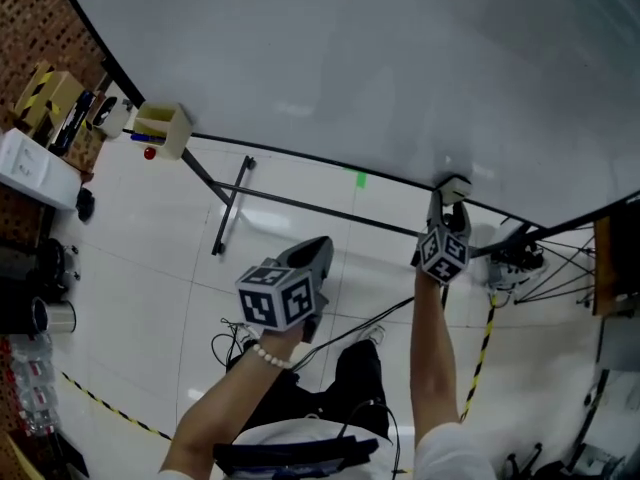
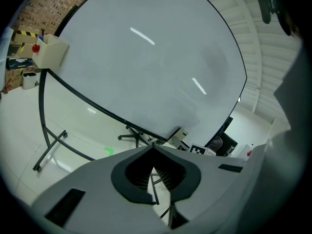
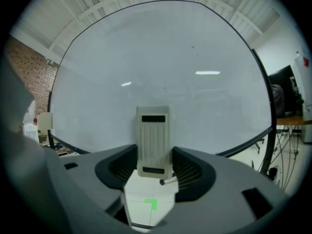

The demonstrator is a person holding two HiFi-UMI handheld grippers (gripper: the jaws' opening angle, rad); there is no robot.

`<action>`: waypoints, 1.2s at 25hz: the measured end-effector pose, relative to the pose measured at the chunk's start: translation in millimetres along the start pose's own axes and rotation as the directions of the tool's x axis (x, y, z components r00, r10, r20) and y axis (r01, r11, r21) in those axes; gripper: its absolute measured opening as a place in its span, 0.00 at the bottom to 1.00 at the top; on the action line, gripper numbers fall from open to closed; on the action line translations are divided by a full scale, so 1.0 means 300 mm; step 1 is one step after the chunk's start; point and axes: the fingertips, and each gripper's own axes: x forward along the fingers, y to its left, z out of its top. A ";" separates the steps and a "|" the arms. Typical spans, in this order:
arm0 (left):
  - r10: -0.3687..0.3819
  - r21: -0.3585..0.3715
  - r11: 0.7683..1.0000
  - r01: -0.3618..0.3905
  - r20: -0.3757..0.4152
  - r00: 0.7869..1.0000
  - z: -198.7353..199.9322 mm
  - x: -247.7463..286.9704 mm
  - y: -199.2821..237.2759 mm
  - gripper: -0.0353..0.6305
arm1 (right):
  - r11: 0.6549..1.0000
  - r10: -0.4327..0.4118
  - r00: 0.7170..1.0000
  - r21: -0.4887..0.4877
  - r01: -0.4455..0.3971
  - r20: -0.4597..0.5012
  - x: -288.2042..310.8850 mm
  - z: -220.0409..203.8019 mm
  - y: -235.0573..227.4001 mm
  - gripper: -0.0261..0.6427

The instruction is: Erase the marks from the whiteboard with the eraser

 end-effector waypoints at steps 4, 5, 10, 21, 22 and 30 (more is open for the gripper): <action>0.013 -0.020 1.000 -0.013 0.014 1.000 0.020 -0.060 0.085 0.04 | 0.999 0.044 0.999 -0.030 -0.044 0.002 0.016 0.002 0.158 0.42; 0.017 -0.024 1.000 -0.016 0.017 1.000 0.023 -0.075 0.105 0.04 | 0.999 0.045 0.999 -0.029 -0.045 0.005 0.020 0.002 0.189 0.42; 0.041 -0.041 0.998 -0.039 0.039 0.998 0.059 -0.150 0.218 0.04 | 0.999 0.041 0.999 0.001 -0.041 0.004 0.041 -0.033 0.299 0.42; 0.096 -0.086 0.992 -0.090 0.074 0.993 0.121 -0.340 0.482 0.04 | 0.994 0.106 0.994 -0.036 -0.105 0.026 0.080 -0.050 0.726 0.42; 0.099 -0.086 0.992 -0.092 0.079 0.992 0.131 -0.356 0.503 0.04 | 0.995 0.099 0.995 -0.028 -0.098 0.028 0.082 -0.054 0.755 0.42; 0.095 -0.085 0.993 -0.086 0.109 0.989 0.230 -0.487 0.651 0.04 | 0.996 0.088 0.995 -0.017 -0.088 0.036 0.102 -0.060 1.046 0.42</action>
